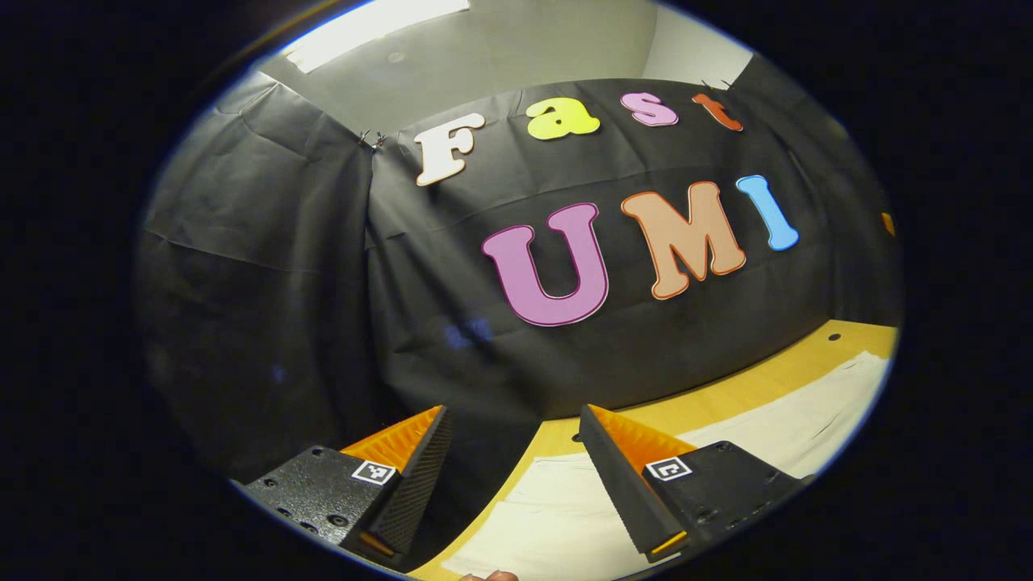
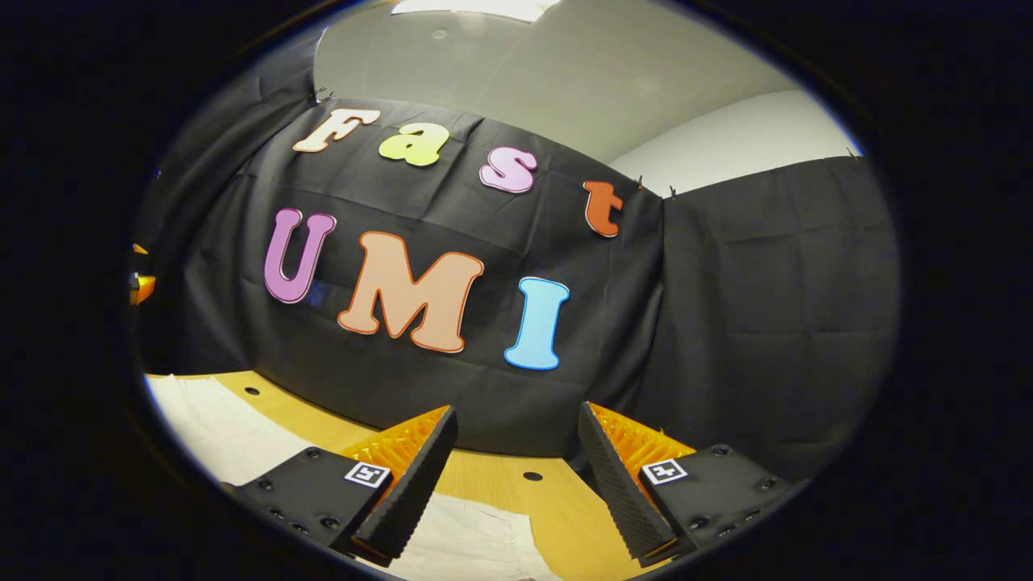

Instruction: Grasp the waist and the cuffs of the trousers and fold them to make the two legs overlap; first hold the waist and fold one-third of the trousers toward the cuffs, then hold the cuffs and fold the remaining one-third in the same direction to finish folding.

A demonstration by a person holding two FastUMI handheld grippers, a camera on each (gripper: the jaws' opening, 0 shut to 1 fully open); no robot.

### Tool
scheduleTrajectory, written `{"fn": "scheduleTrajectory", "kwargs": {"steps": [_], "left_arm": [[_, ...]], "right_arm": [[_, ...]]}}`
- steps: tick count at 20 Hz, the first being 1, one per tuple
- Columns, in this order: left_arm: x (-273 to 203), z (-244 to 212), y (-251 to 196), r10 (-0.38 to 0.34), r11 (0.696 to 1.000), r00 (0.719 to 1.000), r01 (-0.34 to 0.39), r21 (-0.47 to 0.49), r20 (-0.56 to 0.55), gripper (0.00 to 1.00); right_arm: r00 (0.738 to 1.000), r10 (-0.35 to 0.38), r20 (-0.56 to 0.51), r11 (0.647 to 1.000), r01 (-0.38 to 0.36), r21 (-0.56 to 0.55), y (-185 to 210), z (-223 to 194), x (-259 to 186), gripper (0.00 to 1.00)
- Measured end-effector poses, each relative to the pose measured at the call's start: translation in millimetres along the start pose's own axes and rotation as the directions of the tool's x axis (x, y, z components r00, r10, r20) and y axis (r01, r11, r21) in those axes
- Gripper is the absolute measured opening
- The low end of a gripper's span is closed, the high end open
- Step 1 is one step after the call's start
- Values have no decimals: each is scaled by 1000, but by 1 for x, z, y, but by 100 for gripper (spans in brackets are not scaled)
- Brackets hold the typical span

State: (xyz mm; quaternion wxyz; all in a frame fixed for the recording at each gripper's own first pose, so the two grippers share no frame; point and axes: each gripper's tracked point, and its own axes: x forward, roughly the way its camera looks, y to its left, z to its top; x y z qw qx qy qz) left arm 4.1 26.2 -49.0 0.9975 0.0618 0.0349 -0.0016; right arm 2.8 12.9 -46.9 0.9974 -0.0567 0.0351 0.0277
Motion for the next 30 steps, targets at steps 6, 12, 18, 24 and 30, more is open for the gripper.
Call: {"fn": "scheduleTrajectory", "kwargs": {"steps": [6,12,18,24,30], "left_arm": [[-8,-24,14,-53,965,998,60,257,-32,96],[-28,-69,6,-155,866,979,199,459,-131,96],[-56,-129,-20,-279,712,924,382,589,-262,96],[-88,-199,-24,-350,539,820,572,618,-453,96],[-107,-247,-22,-362,395,725,689,608,-586,97]], "right_arm": [[995,75,-64,977,-86,-197,-2,-34,-20,97],[961,225,-160,877,-271,-397,20,-76,-52,98],[904,321,-282,750,-424,-508,32,-129,-82,99],[838,373,-399,646,-543,-536,41,-173,-103,97],[758,400,-515,531,-649,-545,45,-215,-122,100]]}}
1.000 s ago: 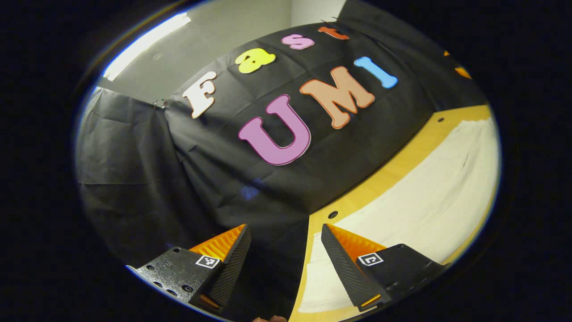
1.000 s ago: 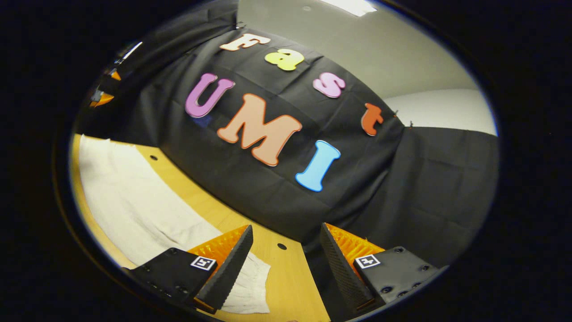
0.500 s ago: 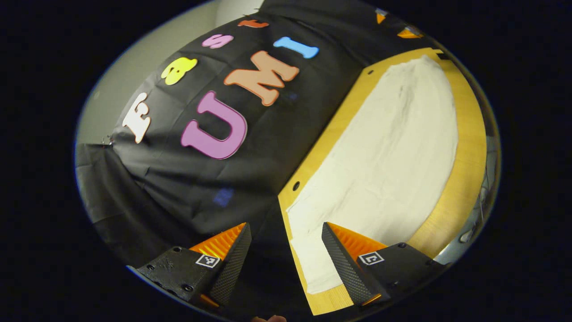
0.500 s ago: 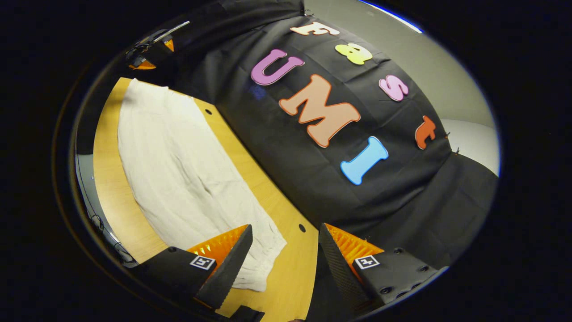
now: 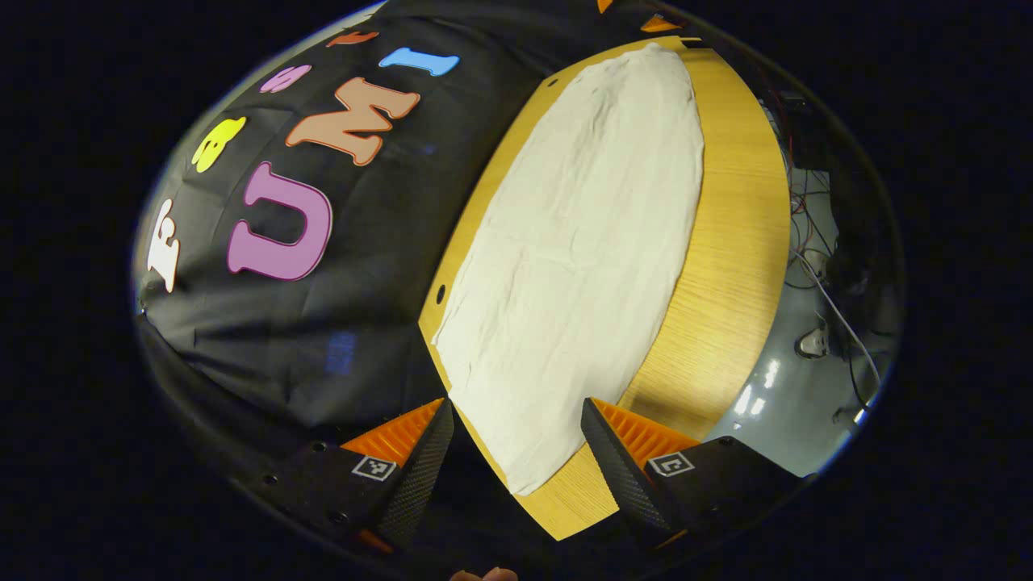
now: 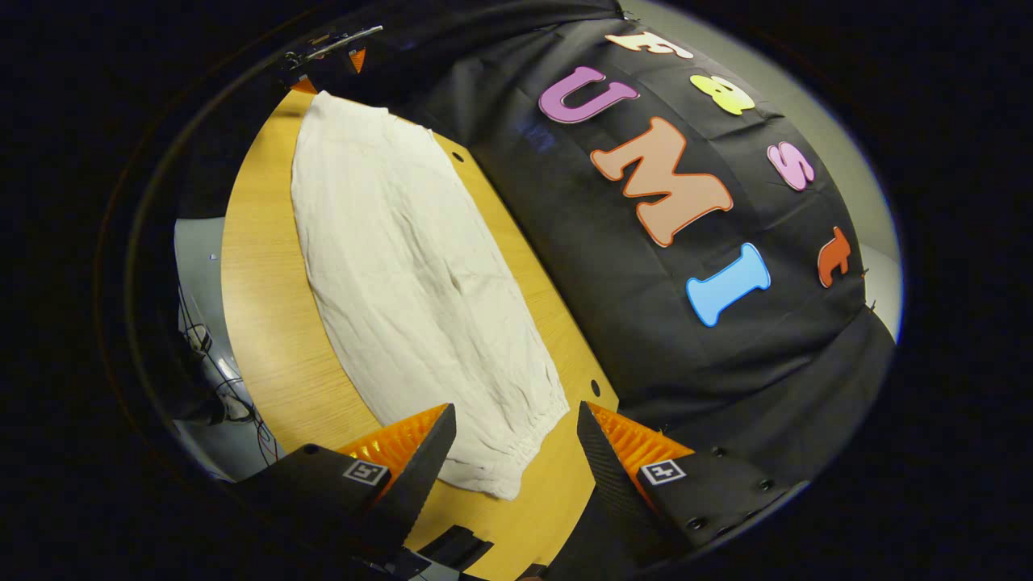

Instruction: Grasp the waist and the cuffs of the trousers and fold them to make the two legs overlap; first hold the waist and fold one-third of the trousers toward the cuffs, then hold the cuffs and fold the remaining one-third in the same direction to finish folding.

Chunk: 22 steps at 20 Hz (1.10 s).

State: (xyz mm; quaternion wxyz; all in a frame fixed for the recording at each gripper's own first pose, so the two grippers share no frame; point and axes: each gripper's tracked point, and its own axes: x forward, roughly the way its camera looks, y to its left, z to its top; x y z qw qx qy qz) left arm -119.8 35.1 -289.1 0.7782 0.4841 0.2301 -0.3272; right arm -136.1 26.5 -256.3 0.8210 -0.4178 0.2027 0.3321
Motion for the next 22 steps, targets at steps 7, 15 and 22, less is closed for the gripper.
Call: {"fn": "scheduleTrajectory", "kwargs": {"steps": [7,15,22], "left_arm": [[16,-10,-18,-69,990,997,73,125,-32,97],[34,-16,-34,-138,974,988,147,174,-66,97],[49,-15,-33,-145,968,986,158,194,-77,96]], "right_arm": [[992,102,-78,991,-108,-84,33,-34,9,99],[965,206,-161,959,-232,-162,65,-62,22,97],[959,220,-179,951,-252,-181,70,-72,41,96]]}}
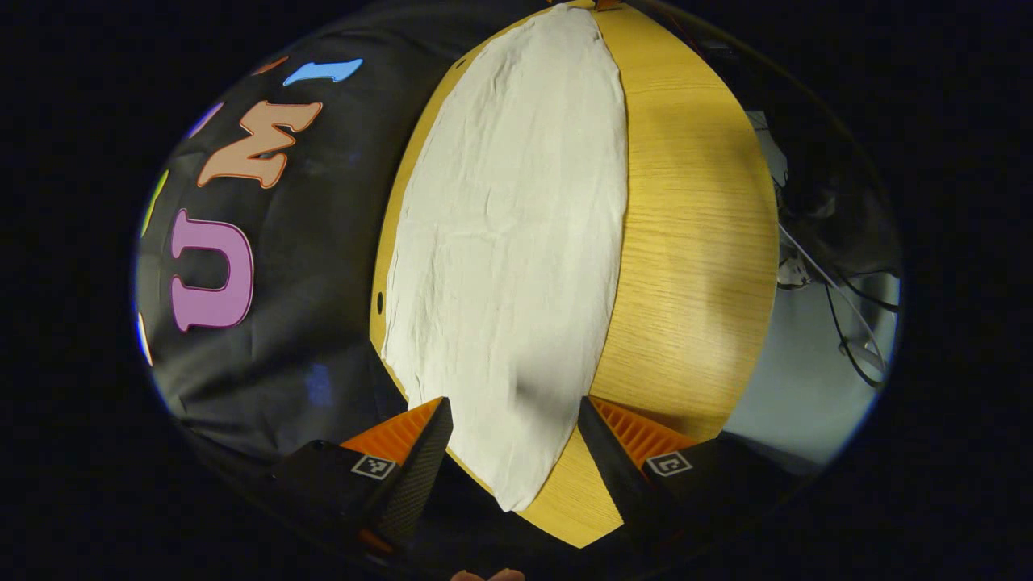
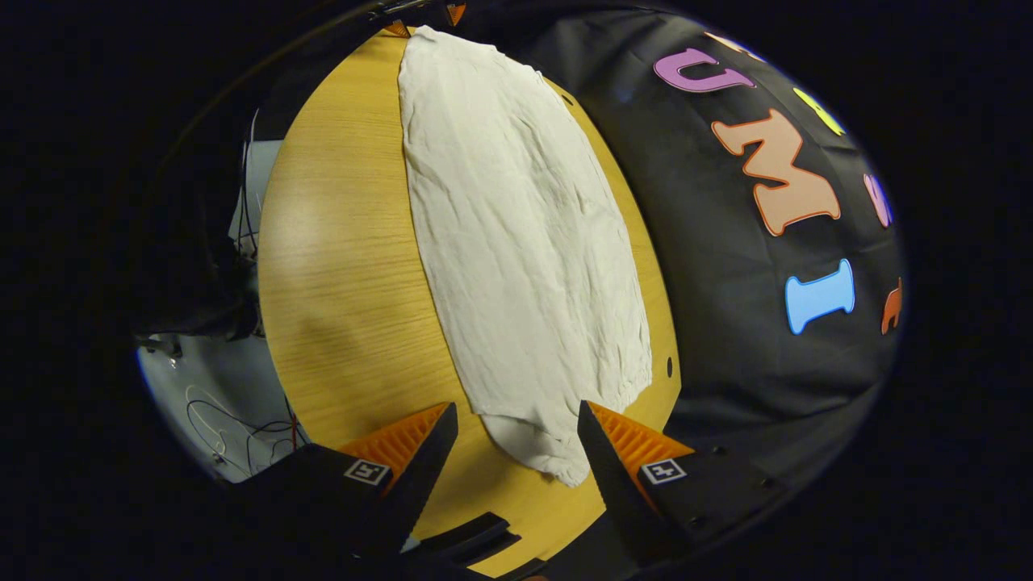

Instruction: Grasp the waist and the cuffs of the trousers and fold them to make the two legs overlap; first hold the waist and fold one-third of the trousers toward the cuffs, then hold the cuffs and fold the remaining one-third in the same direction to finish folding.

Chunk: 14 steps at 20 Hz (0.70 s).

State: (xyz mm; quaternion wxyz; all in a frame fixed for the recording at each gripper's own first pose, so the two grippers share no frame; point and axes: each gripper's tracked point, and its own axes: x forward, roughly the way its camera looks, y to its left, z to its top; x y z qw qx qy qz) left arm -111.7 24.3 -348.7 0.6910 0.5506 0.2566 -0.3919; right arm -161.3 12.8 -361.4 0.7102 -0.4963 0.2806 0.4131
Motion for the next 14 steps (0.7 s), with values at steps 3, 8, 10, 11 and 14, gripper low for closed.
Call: {"fn": "scheduleTrajectory", "kwargs": {"steps": [3,8,10,11,14], "left_arm": [[8,4,5,11,999,1000,-11,32,2,93],[27,9,21,34,998,999,-33,48,-11,92],[38,11,30,44,998,999,-43,38,-25,87],[42,9,26,33,999,999,-33,23,-35,85],[47,10,18,32,999,998,-30,29,-56,47]], "right_arm": [[1000,-19,2,1000,19,-3,-6,1,10,95],[998,-60,-1,998,60,-12,-22,4,36,91],[998,-56,-1,998,56,-13,-22,6,42,81],[999,-47,0,999,47,-14,-19,5,44,77],[1000,-14,-6,1000,14,-20,-7,5,47,41]]}}
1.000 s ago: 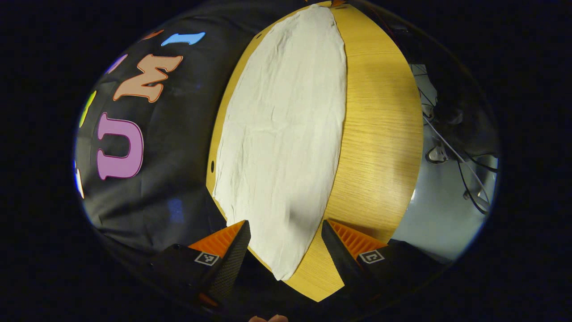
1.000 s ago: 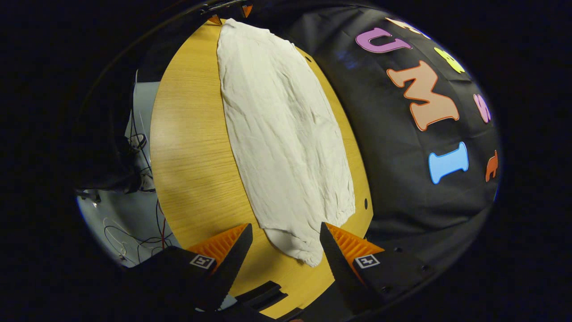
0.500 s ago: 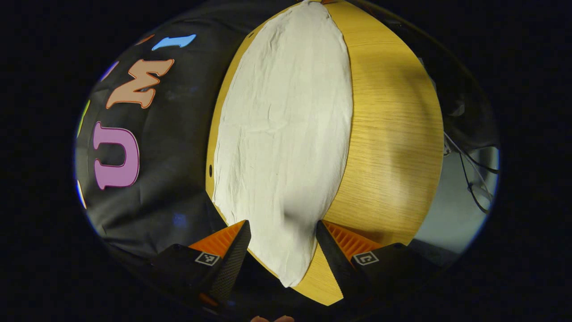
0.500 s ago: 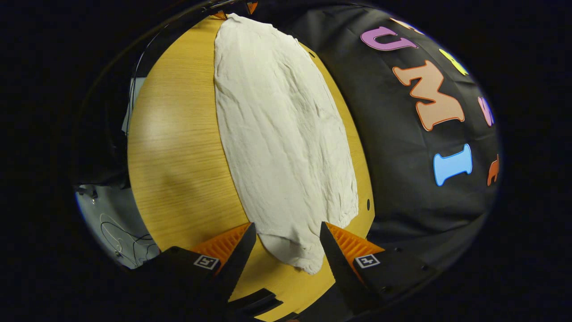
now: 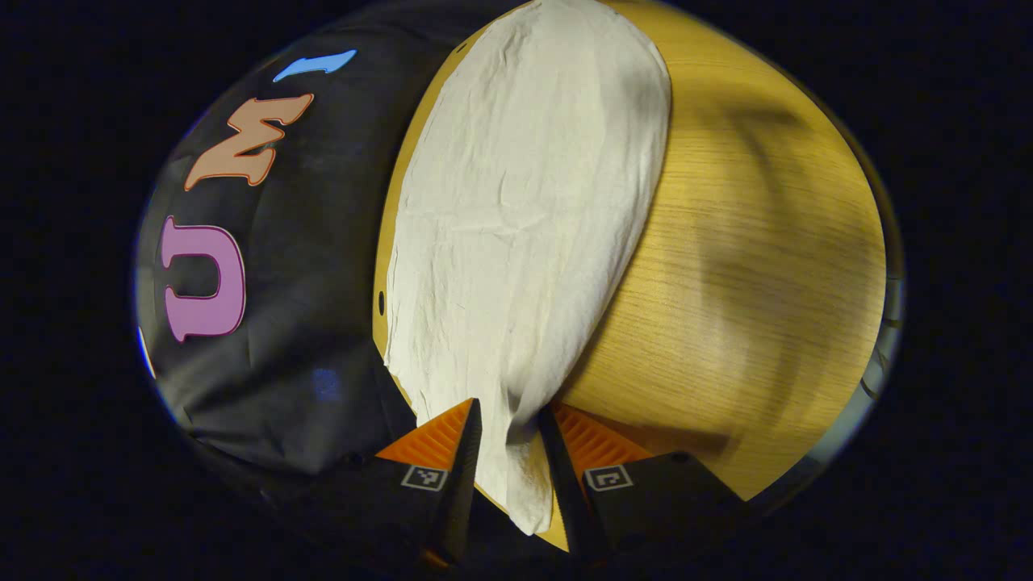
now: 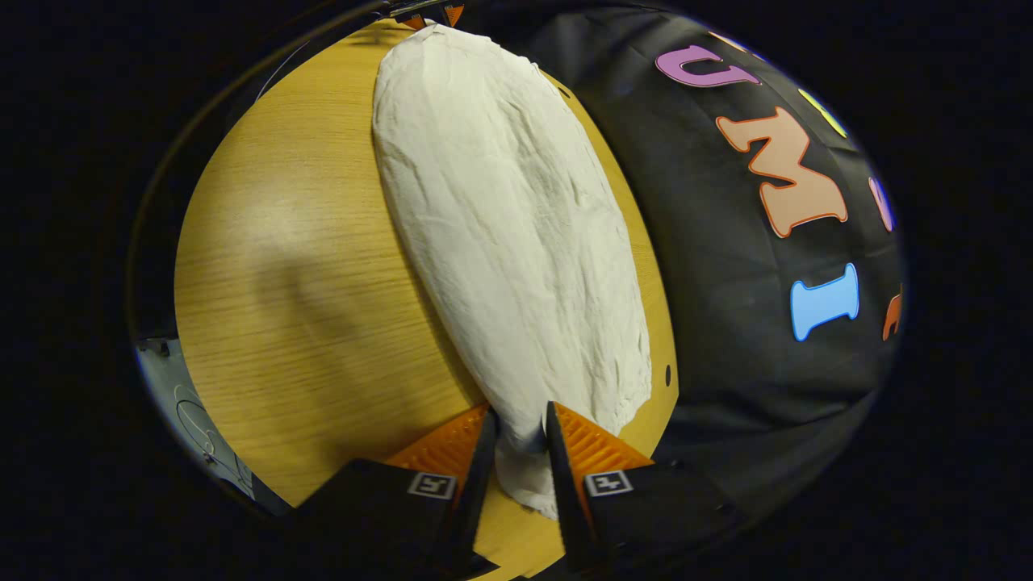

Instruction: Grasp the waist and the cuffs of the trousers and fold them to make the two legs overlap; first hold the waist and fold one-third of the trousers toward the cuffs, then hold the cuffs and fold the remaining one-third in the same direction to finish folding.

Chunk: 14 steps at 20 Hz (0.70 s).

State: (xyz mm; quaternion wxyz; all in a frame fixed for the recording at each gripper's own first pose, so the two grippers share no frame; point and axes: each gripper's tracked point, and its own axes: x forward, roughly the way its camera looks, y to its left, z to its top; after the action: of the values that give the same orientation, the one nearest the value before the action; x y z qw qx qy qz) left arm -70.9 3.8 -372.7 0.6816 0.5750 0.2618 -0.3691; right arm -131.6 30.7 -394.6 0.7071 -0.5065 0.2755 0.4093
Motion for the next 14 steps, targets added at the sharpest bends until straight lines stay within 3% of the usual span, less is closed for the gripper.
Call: {"fn": "scheduleTrajectory", "kwargs": {"steps": [1,2,3,4,5,6,8,14], "left_arm": [[0,0,-4,-10,1000,1000,10,1,-7,42],[1,0,-8,-24,1000,1000,23,-8,-16,28],[-1,0,-12,-33,999,999,32,-17,-27,20],[0,0,-11,-30,999,999,30,-12,-39,2],[-2,-2,-12,-33,999,998,32,-16,-55,3],[-3,-1,-14,-49,998,996,45,-46,-72,0],[-7,-3,-9,-62,992,993,51,-119,-96,0],[-25,9,61,87,980,988,-108,-166,-131,0]], "right_arm": [[1000,1,-3,1000,-1,-12,2,-2,3,34],[1000,-7,0,1000,7,-21,1,-2,1,18],[1000,-7,0,1000,7,-13,2,-1,2,17],[1000,0,-2,1000,0,15,0,-2,2,16],[1000,4,1,999,-4,41,-3,-3,4,24],[1000,-14,-1,999,14,49,-10,1,-6,15],[998,-50,36,997,48,51,-30,7,-5,13],[979,-170,109,981,157,113,-91,16,-17,13]]}}
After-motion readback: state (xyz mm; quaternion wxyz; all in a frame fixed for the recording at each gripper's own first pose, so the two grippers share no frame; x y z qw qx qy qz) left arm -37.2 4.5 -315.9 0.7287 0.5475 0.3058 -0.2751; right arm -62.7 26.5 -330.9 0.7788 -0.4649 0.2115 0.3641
